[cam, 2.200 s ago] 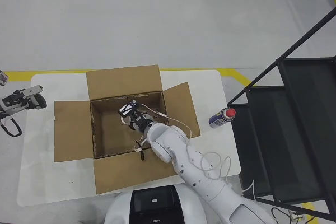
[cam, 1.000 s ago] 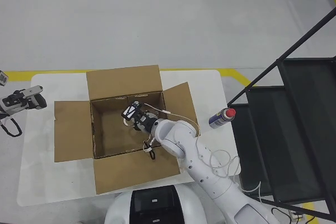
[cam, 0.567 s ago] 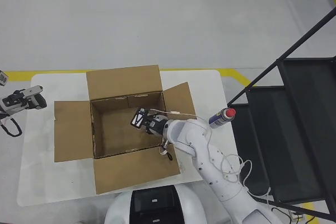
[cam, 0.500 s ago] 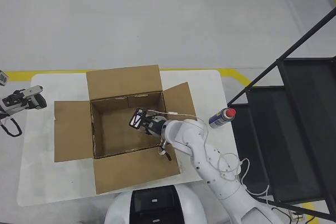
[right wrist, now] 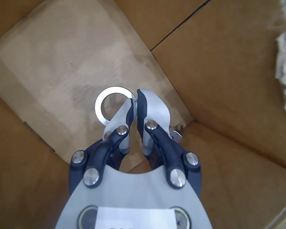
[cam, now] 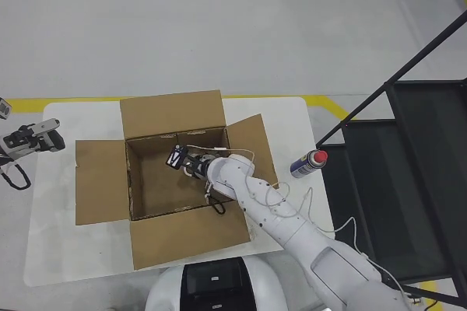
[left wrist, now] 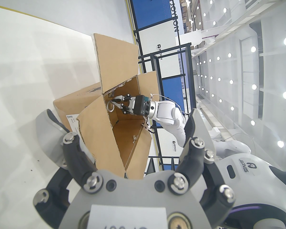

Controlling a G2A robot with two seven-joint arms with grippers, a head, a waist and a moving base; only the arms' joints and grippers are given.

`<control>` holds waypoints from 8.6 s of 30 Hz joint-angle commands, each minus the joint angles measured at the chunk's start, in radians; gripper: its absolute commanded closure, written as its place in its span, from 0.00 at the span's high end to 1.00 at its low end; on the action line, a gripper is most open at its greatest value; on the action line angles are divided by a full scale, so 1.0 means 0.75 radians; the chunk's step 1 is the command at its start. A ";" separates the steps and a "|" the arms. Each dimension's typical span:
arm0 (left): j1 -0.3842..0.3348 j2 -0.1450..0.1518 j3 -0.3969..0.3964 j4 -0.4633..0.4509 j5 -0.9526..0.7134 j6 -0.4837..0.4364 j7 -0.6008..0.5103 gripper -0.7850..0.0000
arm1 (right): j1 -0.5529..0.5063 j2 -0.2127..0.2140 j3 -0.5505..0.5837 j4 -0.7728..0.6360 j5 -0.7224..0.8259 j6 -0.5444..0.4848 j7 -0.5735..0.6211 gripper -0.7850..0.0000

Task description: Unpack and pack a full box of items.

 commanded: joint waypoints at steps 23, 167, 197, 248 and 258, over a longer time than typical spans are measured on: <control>0.000 0.000 0.000 0.000 0.000 0.000 0.000 1.00 | 0.146 -0.082 -0.063 0.316 0.109 0.085 -0.093 0.39; 0.000 0.000 0.000 0.000 0.000 0.000 0.000 1.00 | -1.487 0.343 1.274 -1.468 0.498 -0.478 -0.314 1.00; 0.000 0.000 0.000 0.000 0.000 0.000 0.000 1.00 | -0.342 0.297 0.211 -0.934 0.122 -0.187 0.311 0.81; 0.000 0.000 0.000 0.000 0.000 0.000 0.000 1.00 | 0.480 -0.066 -0.476 0.489 -0.014 -0.453 0.243 0.59; 0.000 0.000 0.000 0.000 0.000 0.000 0.000 1.00 | 0.510 -0.130 -0.522 0.627 -0.061 -0.434 0.203 0.49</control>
